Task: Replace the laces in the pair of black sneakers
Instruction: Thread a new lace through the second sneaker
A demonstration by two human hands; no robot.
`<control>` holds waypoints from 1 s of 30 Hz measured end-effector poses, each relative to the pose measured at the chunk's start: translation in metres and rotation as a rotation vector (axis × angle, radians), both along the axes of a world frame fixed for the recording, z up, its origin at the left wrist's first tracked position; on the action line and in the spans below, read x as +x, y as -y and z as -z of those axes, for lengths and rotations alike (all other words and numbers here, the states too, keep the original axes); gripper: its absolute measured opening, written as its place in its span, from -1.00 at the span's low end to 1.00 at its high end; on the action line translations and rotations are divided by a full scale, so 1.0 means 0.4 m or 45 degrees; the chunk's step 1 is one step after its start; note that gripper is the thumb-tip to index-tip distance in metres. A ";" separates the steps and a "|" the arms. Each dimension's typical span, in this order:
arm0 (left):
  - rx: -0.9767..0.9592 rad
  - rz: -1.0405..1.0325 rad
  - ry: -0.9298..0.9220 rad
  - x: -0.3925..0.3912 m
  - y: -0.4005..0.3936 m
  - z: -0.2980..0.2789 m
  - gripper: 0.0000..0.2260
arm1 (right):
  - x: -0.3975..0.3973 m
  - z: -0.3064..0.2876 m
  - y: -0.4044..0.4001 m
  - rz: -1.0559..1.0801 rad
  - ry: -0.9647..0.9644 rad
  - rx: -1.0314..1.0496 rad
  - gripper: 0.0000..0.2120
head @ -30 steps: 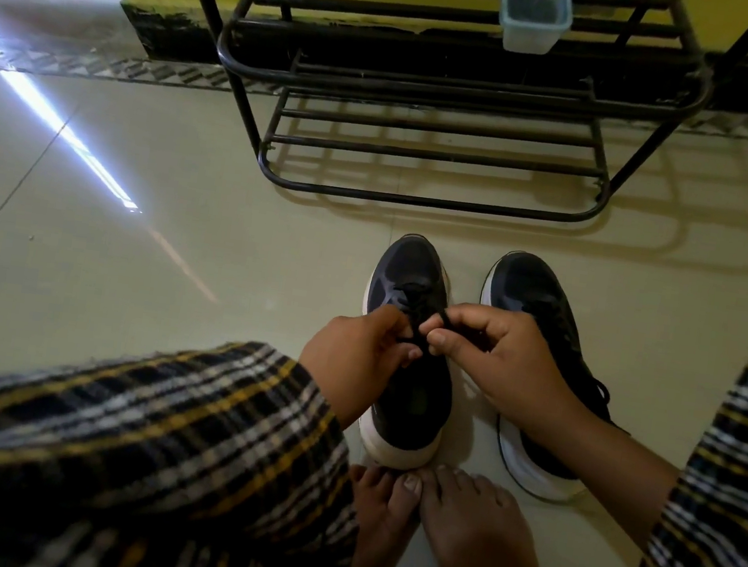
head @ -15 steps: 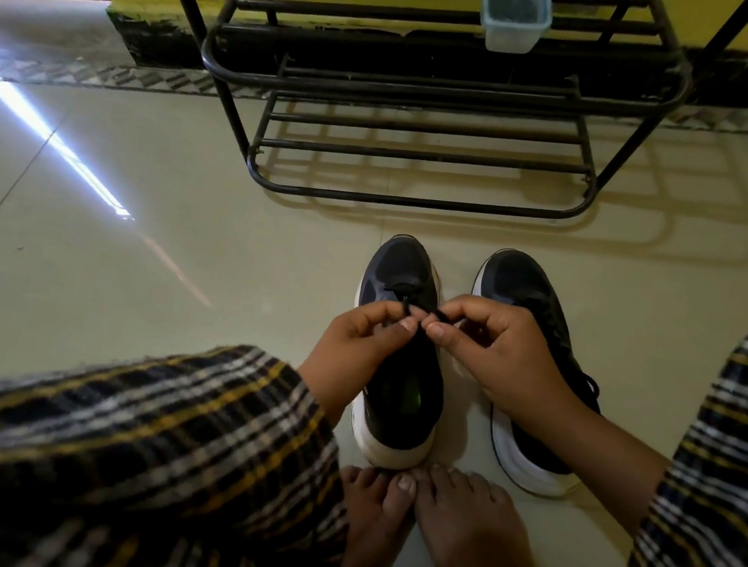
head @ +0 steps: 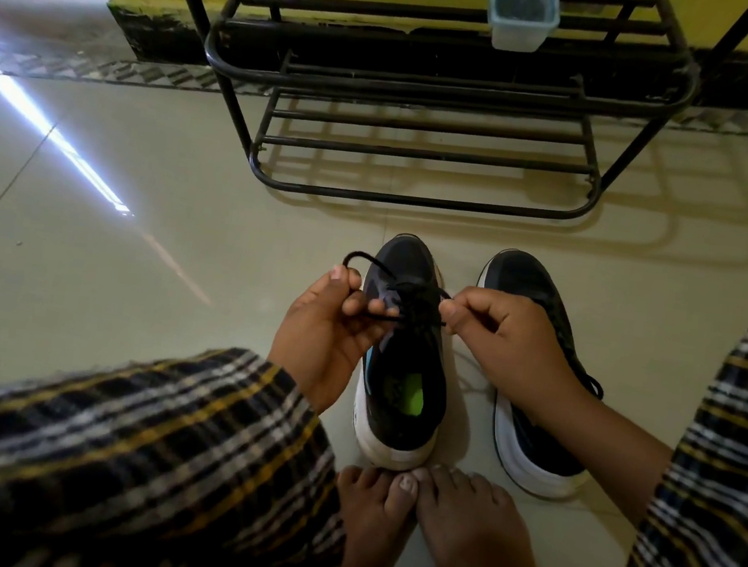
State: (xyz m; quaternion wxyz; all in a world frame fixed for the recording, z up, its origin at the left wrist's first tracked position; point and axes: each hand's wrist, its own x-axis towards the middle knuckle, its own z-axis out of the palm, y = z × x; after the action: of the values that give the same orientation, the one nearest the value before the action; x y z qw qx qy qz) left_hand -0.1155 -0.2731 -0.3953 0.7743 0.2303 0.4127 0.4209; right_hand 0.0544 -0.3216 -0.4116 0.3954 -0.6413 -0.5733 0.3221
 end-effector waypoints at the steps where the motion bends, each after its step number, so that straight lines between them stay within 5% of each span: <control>1: 0.002 -0.023 -0.036 0.001 -0.001 0.005 -0.72 | 0.000 0.002 0.001 0.006 0.070 -0.013 -0.70; 9: -0.159 -0.430 -0.343 -0.047 -0.029 0.080 -0.78 | 0.018 0.001 0.005 0.041 0.640 -0.265 -0.55; 13: -0.254 -0.103 -0.729 -0.048 -0.026 0.117 -0.84 | 0.015 0.016 -0.003 0.045 0.626 -0.413 -0.59; 15: -0.157 0.210 -1.084 -0.045 -0.012 0.135 -0.86 | 0.021 0.024 -0.008 0.106 0.537 -0.461 -0.66; 17: 0.008 0.454 -1.357 -0.039 0.009 0.143 -0.62 | 0.025 0.026 -0.009 0.184 0.463 -0.503 -0.86; 21: 0.453 0.516 -1.653 -0.029 0.028 0.123 -0.52 | 0.014 0.021 0.004 0.212 0.498 -0.314 -0.60; 30: 0.887 0.629 -1.644 -0.037 0.032 0.094 -0.77 | -0.040 0.067 0.014 -0.150 0.596 -0.254 -0.68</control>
State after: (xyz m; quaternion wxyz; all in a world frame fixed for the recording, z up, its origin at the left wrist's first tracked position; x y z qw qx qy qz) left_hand -0.1304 -0.2858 -0.4330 0.3344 0.7457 0.5628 0.1237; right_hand 0.0385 -0.3272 -0.4385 0.1674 -0.6998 -0.6507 0.2425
